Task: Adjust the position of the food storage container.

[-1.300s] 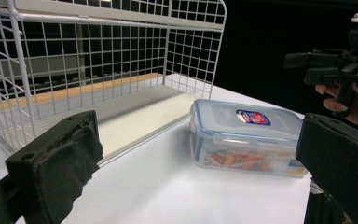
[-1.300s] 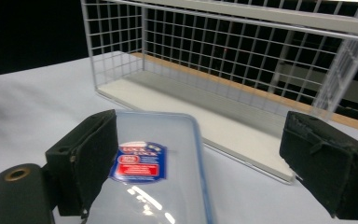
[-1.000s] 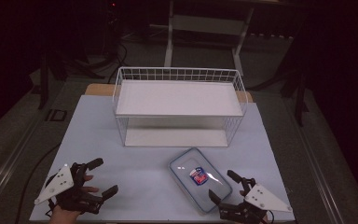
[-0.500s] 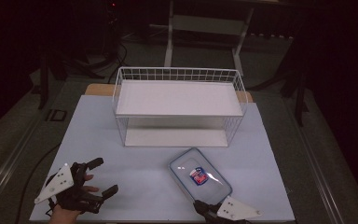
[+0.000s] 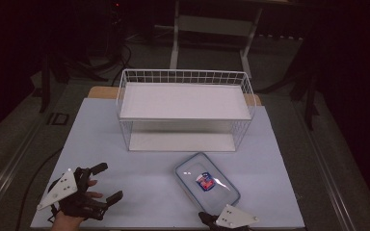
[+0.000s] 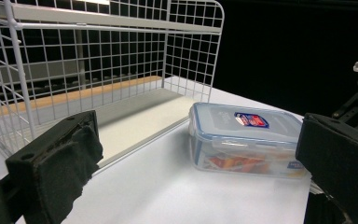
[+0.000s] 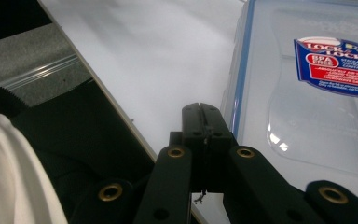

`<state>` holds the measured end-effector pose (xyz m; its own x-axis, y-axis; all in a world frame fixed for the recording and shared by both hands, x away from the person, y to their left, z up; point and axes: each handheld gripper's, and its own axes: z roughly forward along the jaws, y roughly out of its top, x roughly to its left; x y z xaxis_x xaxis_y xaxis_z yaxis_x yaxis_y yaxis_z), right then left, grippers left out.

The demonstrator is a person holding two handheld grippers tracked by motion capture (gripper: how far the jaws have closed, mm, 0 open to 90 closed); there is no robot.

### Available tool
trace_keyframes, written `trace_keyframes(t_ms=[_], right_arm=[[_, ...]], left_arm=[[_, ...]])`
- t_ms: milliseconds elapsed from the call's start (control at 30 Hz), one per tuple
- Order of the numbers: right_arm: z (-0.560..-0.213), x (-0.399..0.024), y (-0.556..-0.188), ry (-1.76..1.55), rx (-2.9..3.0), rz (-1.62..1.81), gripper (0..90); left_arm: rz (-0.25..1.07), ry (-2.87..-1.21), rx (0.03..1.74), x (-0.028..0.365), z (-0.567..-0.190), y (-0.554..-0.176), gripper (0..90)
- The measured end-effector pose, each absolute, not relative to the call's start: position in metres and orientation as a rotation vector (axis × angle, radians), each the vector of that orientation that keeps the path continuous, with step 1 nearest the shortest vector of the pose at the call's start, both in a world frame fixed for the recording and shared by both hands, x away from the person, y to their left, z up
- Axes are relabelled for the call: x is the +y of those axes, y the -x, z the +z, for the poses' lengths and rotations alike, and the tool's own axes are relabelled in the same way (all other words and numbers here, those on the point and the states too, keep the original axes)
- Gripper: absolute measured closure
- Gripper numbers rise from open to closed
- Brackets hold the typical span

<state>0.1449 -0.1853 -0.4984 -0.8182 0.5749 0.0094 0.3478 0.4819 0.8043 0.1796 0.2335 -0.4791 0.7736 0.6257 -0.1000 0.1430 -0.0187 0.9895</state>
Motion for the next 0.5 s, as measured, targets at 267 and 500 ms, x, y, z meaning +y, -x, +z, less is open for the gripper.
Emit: trace_keyframes(t_ms=[267, 500], right_arm=[[-0.498, -0.197, -0.148, -0.815, 2.449, 1.215, 90.0], [-0.495, -0.222, -0.154, -0.913, 2.390, 1.188, 90.0]], left_arm=[[0.427, -1.566, 0.634, 0.233, -0.479, -0.179, 0.0], [0.435, -1.570, 0.635, 0.233, -0.479, -0.180, 0.0]])
